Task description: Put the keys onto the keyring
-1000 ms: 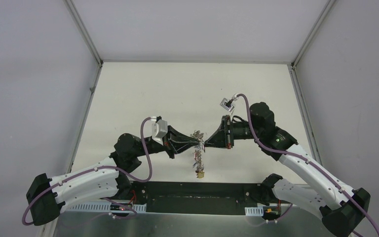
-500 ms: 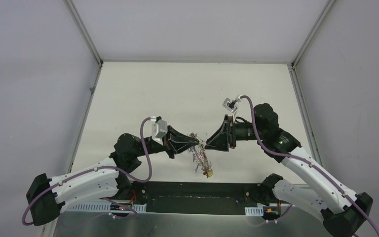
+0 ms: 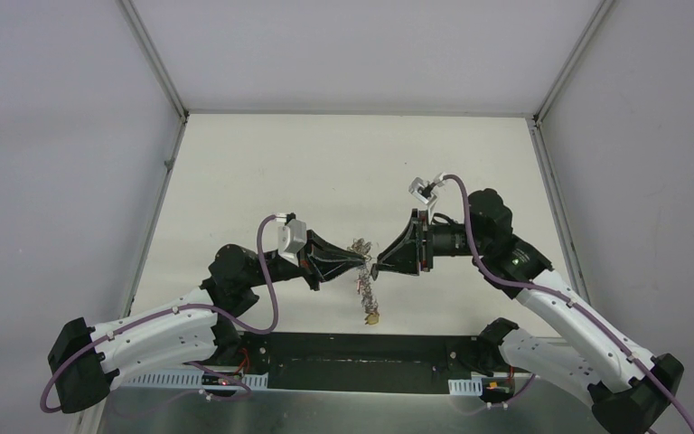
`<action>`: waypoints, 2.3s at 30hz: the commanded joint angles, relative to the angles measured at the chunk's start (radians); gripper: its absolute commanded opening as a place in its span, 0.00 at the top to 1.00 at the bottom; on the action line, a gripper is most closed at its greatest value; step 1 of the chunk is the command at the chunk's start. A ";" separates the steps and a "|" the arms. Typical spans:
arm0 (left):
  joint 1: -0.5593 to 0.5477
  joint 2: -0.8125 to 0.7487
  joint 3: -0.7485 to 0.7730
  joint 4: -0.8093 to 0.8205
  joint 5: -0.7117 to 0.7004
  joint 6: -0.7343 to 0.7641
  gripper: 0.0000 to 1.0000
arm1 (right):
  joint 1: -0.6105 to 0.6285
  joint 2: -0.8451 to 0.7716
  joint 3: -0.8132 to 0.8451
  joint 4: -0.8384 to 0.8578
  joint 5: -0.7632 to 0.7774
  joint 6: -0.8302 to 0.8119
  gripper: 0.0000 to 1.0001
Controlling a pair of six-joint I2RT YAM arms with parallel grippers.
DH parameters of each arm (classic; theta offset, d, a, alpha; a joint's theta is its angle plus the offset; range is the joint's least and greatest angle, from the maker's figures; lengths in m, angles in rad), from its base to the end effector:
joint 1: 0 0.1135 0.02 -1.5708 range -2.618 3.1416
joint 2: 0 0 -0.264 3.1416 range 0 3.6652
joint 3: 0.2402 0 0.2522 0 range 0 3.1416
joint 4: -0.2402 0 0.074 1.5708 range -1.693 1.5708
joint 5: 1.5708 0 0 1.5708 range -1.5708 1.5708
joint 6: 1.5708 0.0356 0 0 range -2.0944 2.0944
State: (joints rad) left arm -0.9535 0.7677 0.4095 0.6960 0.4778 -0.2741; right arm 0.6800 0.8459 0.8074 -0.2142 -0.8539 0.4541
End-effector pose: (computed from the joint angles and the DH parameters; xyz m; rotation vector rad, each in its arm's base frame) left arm 0.0909 -0.1564 0.3022 0.8669 1.0926 -1.3347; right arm 0.1280 0.1380 0.3373 -0.8866 1.8273 1.5321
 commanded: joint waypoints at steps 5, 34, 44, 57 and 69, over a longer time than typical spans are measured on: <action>0.008 -0.021 0.018 0.086 0.005 0.009 1.00 | -0.004 0.007 0.038 0.068 -0.022 0.013 0.75; 0.007 -0.021 0.028 0.073 0.017 0.016 1.00 | -0.003 0.033 0.014 0.110 -0.042 0.050 0.81; 0.008 -0.026 0.026 0.069 0.017 0.018 1.00 | -0.003 0.055 0.008 0.111 -0.050 0.059 1.00; 0.008 -0.027 0.026 0.077 0.018 0.016 1.00 | -0.002 0.055 -0.029 0.117 -0.045 0.067 1.00; 0.008 -0.027 0.022 0.085 0.015 0.013 1.00 | -0.002 0.077 -0.054 0.159 -0.074 0.094 1.00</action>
State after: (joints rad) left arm -0.9535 0.7662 0.4095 0.6621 0.4816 -0.2718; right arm 0.6800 0.9150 0.7662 -0.0994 -0.9054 0.5343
